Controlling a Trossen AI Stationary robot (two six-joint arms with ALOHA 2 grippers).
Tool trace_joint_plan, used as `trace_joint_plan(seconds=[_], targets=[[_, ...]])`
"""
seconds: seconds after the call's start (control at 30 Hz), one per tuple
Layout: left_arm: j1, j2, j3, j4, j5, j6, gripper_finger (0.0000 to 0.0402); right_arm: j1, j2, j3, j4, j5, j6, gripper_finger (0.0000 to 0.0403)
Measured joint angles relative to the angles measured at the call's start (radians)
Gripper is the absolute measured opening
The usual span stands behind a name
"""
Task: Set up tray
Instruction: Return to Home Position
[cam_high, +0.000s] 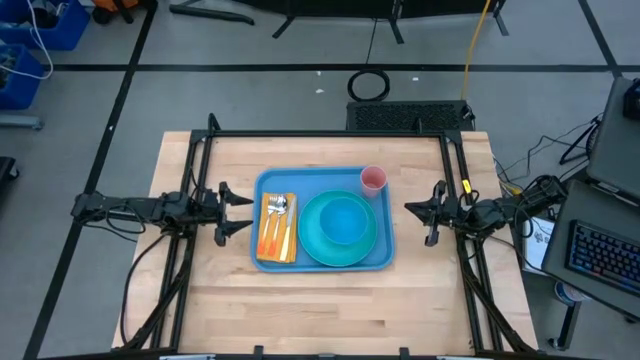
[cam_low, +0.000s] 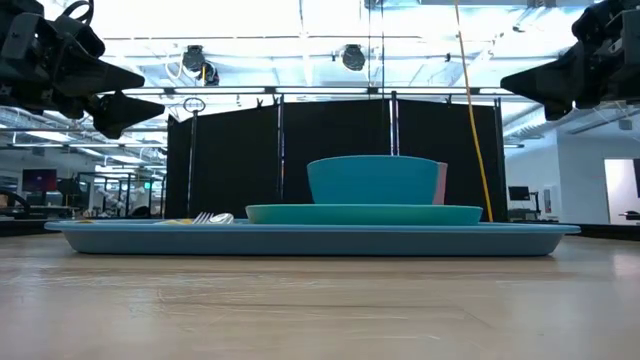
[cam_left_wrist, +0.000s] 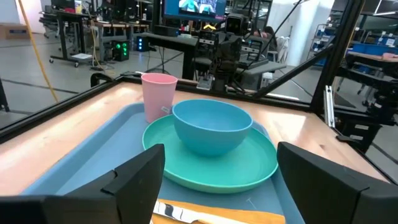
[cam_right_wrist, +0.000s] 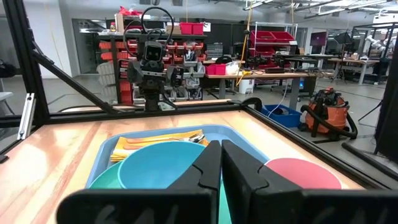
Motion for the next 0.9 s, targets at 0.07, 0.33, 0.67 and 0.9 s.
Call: trace_joint_plan(seconds=[0.07, 0.33, 0.67, 0.9], targets=[[0.000, 0.000, 0.000, 0.000, 0.000, 0.000, 0.0318, 0.000, 0.000, 0.000, 0.000, 0.000, 0.000, 0.0004], [0.000, 0.000, 0.000, 0.000, 0.000, 0.000, 0.0315, 0.000, 0.000, 0.000, 0.000, 0.000, 0.000, 0.0004], [0.000, 0.000, 0.000, 0.000, 0.000, 0.000, 0.0320, 0.000, 0.000, 0.000, 0.000, 0.000, 0.000, 0.0004], [0.000, 0.000, 0.000, 0.000, 0.000, 0.000, 0.0315, 0.000, 0.000, 0.000, 0.000, 0.000, 0.000, 0.0004]])
